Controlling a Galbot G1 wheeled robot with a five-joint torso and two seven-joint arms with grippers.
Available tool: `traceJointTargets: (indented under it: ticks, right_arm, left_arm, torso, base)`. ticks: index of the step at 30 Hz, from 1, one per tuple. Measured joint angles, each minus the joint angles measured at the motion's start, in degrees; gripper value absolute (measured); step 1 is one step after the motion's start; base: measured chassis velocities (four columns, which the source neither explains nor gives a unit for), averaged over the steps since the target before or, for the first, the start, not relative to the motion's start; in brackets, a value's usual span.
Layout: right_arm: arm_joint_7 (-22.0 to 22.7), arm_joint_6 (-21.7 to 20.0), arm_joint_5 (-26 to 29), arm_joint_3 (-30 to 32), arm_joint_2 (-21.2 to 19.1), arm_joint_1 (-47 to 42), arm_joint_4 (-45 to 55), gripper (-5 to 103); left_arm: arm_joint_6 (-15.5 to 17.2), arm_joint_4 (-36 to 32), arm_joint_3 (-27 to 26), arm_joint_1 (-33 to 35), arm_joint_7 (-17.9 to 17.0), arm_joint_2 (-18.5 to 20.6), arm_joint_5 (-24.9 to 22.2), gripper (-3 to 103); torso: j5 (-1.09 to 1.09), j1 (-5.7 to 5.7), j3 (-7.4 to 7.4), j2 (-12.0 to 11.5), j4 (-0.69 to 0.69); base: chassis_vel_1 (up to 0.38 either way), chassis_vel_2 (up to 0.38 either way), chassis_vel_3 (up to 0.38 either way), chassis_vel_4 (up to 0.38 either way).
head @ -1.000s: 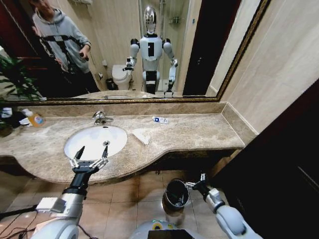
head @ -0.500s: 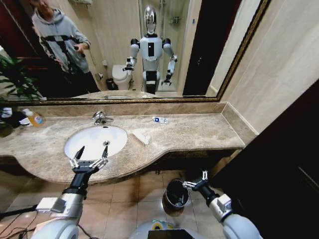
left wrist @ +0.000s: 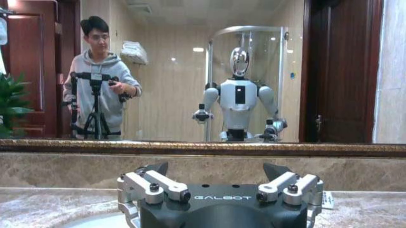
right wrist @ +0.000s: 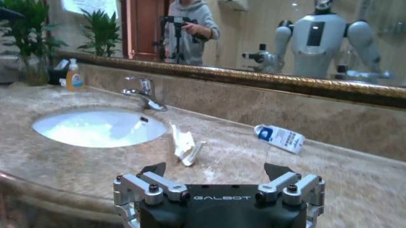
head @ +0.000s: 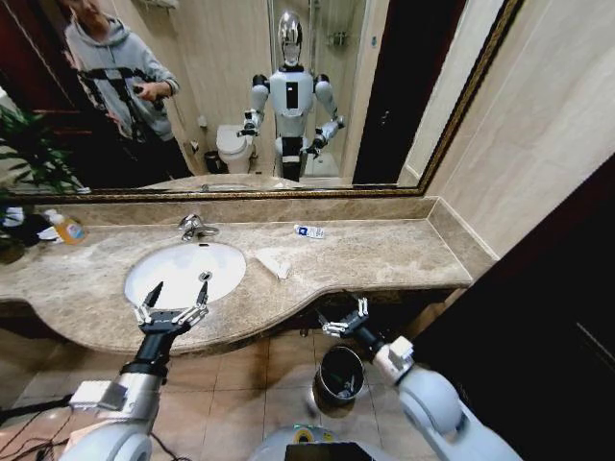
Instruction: Pick up the trash from the sink and place it in the trash bin.
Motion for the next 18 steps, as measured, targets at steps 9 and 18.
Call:
traceJointTargets:
  ticks: [9,18]
  right_arm:
    - [-0.37,-2.53,3.83,-10.20,-0.84,18.22,-9.26,100]
    - [-1.05,-4.05,4.24,-19.34,3.96,28.56,-17.70,100]
  left_arm:
    - [0.00,0.00,0.00,0.00,0.00,0.00,0.00,100]
    - [0.00,0.00,0.00,0.00,0.00,0.00,0.00,100]
  torso:
    - [-0.02,0.01,0.00,0.00,0.01]
    - [-0.03,0.00,0.00,0.00,0.01]
  base:
    - [0.000,0.000,0.000,0.000]
    - [0.000,0.000,0.000,0.000]
